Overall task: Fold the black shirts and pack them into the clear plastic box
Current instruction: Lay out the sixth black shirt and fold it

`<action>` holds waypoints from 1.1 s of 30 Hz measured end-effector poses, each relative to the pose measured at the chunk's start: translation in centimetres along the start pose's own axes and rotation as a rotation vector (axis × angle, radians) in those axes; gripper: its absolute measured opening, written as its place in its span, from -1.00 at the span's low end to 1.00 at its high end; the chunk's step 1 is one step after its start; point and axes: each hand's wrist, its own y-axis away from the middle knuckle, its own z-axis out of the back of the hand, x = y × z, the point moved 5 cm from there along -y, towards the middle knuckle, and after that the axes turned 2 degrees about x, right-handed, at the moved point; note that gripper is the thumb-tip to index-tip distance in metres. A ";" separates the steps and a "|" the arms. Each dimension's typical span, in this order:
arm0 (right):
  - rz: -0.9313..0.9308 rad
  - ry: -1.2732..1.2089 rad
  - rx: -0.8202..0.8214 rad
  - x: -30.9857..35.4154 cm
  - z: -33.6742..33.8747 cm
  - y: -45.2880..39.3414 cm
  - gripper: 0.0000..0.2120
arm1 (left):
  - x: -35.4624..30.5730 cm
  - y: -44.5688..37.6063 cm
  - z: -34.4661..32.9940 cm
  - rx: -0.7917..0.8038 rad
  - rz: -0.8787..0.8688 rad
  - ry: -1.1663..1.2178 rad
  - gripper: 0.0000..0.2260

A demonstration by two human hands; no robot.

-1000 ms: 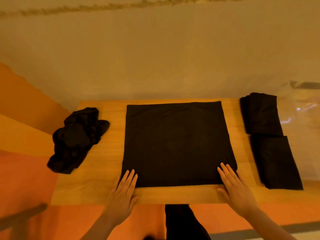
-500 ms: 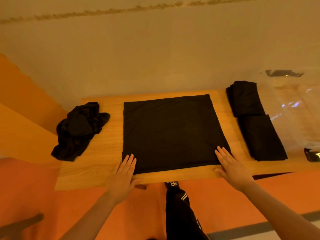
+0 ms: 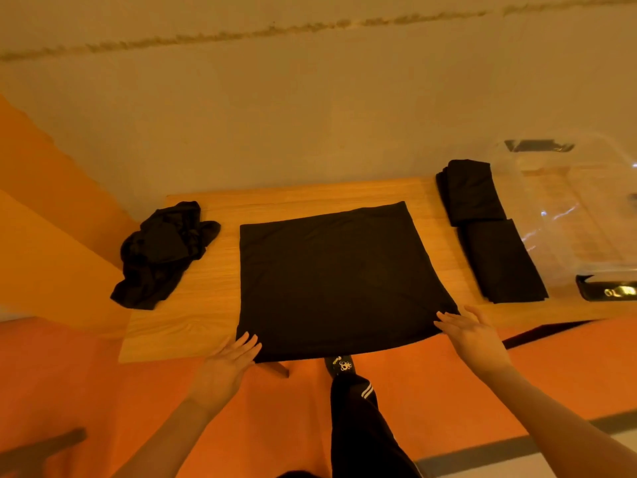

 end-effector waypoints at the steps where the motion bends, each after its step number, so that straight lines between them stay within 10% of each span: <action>1: 0.019 0.008 -0.009 0.1 0.2 -0.1 -0.50 | -0.2 0.1 0.4 0.003 -0.023 0.017 -0.43; 15: -0.060 0.005 -0.170 1.0 -1.4 1.2 -0.69 | -1.1 -0.1 -0.5 -0.146 0.031 -0.074 -0.61; 29: 0.023 -0.016 -0.150 0.3 -0.5 1.2 -0.40 | -1.0 0.1 0.2 -0.145 0.021 -0.071 -0.68; 33: 0.007 -0.057 -0.190 0.7 -0.6 0.9 -0.50 | -1.4 0.1 -0.7 0.005 0.166 0.048 -0.11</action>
